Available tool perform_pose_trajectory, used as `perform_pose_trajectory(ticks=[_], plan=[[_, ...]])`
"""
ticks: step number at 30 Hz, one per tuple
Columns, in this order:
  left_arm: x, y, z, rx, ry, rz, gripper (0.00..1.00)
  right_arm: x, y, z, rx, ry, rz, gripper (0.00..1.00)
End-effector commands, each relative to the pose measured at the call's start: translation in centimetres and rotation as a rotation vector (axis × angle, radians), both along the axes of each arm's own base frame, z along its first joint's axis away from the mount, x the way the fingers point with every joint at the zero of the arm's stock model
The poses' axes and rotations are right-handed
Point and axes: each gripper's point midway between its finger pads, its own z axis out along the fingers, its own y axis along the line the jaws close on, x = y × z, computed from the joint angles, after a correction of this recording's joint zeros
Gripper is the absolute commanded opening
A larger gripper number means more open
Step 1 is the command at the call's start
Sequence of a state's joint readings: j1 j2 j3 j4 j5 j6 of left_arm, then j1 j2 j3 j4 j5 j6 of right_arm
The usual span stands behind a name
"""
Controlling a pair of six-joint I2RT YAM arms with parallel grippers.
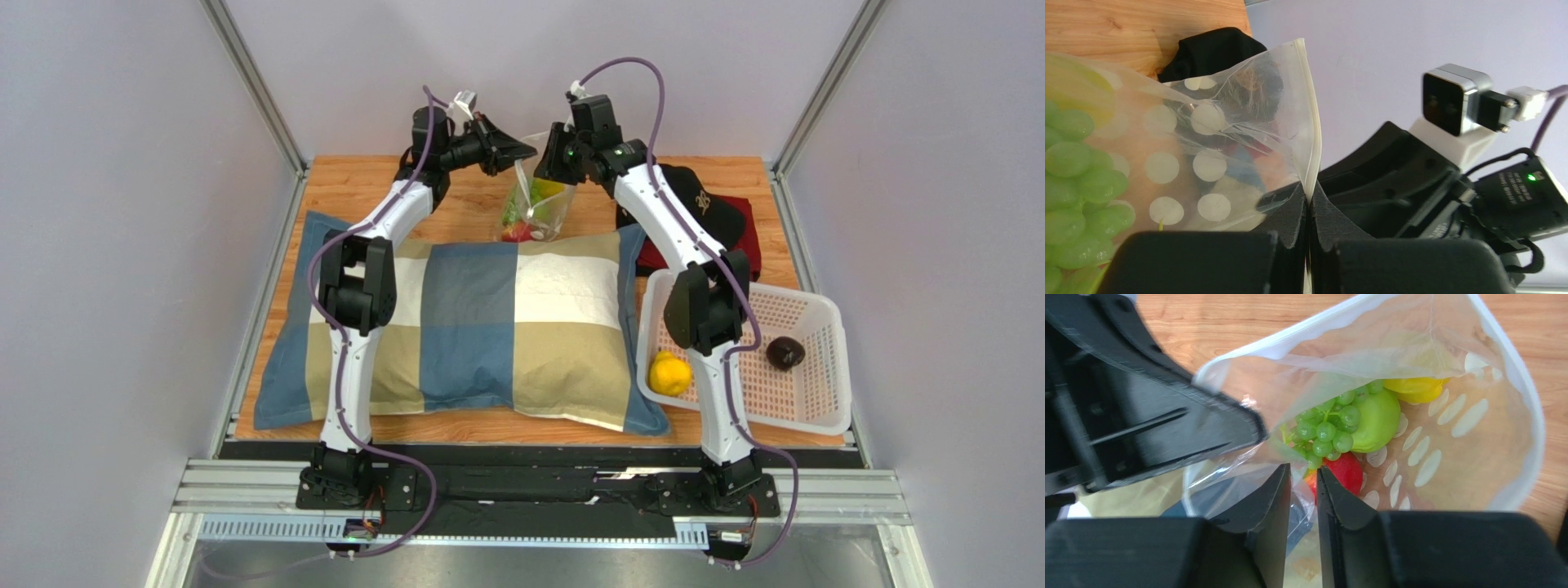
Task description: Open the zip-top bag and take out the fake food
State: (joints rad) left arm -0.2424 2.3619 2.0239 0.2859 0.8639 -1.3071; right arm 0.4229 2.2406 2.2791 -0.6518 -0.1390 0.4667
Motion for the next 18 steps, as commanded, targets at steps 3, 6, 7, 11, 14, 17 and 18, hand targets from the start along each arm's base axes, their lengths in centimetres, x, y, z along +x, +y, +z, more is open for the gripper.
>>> perform_pose_trajectory(ticks=[3, 6, 7, 11, 14, 17, 18], plan=[[-1.0, 0.0, 4.2, -0.025, -0.097, -0.010, 0.00, 1.5, 0.3, 0.7, 0.056, -0.041, -0.025, 0.21], [-1.1, -0.3, 4.7, -0.037, -0.098, -0.011, 0.00, 1.9, 0.6, -2.0, 0.077, 0.001, -0.014, 0.22], [-1.1, -0.5, 4.5, -0.037, -0.095, -0.015, 0.00, 2.0, 0.8, -2.6, 0.081, 0.006, -0.008, 0.23], [-0.9, -0.6, 3.4, -0.024, -0.072, -0.007, 0.00, 2.8, 2.8, -4.8, 0.133, 0.024, 0.066, 0.29], [-0.4, -0.2, 2.6, -0.014, -0.063, 0.003, 0.00, 3.3, 4.0, -6.3, 0.159, 0.045, 0.093, 0.35], [0.1, 0.3, 1.9, -0.010, -0.053, 0.012, 0.00, 3.9, 4.4, -8.0, 0.167, 0.047, 0.091, 0.45], [0.3, 0.4, 1.7, -0.007, -0.052, 0.018, 0.00, 4.0, 4.5, -8.4, 0.166, 0.047, 0.093, 0.52]])
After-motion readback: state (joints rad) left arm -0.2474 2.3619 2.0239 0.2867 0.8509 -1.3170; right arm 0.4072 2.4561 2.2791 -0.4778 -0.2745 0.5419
